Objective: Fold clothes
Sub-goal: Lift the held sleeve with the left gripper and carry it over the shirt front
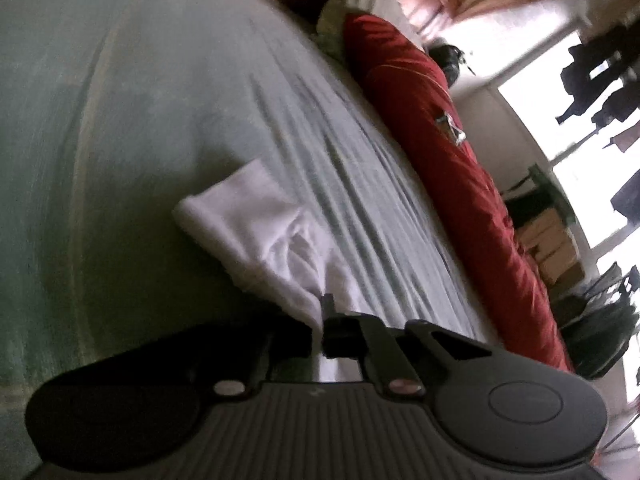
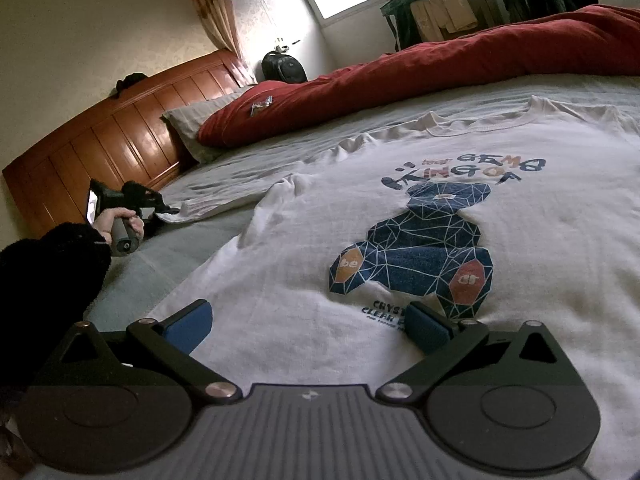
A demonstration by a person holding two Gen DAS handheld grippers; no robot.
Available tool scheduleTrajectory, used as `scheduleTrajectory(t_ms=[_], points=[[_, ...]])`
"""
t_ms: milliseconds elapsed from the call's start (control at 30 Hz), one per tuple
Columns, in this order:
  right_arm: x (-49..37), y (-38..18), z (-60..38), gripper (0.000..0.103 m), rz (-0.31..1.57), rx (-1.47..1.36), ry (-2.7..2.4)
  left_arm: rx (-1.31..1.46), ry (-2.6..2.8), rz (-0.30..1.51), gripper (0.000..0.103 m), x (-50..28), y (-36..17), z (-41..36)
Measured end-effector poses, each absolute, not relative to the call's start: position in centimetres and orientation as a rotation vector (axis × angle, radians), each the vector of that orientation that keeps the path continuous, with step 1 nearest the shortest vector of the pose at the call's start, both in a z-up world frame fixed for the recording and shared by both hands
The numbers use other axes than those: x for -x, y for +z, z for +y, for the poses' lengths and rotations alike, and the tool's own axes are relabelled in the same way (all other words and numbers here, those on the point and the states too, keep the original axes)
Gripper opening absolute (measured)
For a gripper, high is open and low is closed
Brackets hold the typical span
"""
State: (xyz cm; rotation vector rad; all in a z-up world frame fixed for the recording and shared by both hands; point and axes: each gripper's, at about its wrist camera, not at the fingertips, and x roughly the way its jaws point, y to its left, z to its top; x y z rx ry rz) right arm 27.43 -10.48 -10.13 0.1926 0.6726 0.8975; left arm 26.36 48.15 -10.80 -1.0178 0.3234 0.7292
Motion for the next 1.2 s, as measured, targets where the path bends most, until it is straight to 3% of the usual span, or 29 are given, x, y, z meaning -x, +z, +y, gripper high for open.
scheduleTrajectory(t_ms=[600,1200], points=[[-25.0,-6.0,-11.4,0.103,0.566,-0.113,0.907,0.732,0.482,0.409,0.002,-31.2,1.6,36.7],[-26.2,-4.8,-15.4,0.103,0.618,-0.039,0.838,0.501,0.229,0.557,0.002,-40.7,6.4,20.8]])
